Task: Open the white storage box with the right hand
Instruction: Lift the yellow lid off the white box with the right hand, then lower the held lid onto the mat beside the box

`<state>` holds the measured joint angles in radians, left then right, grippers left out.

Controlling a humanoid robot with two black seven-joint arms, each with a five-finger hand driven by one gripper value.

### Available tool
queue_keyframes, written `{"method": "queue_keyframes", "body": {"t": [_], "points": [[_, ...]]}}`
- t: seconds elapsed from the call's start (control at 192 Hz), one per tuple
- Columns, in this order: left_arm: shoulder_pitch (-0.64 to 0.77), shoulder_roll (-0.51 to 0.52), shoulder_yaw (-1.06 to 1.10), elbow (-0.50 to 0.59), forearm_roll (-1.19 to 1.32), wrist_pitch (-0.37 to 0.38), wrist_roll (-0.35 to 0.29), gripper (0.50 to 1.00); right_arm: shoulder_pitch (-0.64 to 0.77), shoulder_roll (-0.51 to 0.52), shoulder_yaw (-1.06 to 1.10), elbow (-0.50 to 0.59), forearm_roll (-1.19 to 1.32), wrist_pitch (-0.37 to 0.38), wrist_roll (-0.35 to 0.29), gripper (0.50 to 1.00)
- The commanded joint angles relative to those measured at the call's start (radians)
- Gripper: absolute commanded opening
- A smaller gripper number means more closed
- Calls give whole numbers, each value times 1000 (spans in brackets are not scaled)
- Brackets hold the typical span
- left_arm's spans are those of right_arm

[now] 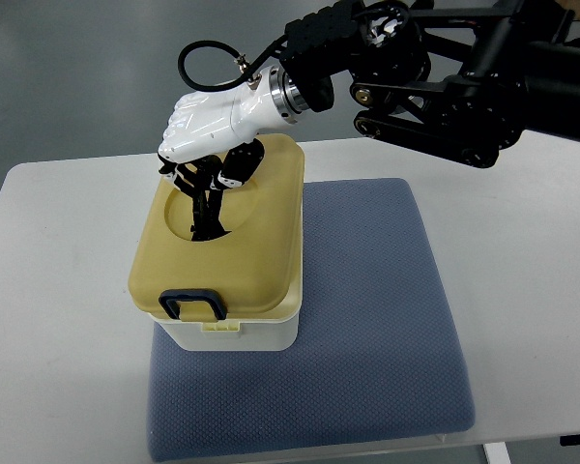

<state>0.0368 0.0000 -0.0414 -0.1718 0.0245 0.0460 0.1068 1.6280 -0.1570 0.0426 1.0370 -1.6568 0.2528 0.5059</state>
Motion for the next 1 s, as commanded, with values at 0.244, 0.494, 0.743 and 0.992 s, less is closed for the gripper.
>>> {"method": "queue_keyframes", "body": {"t": [0.244,0.494,0.743,0.992], "points": [[0,0,0,0,0,0,1,1000,26,-206,76,0,26,69,3,500],[0,0,0,0,0,0,1,1000,-42,-415,60,0,25,82,43,500],[0,0,0,0,0,0,1,1000,-183,-549,56,0,12,48,46,500],[0,0,0,0,0,0,1,1000,-318,-582,54,-2,9,-36,55,500]]}}
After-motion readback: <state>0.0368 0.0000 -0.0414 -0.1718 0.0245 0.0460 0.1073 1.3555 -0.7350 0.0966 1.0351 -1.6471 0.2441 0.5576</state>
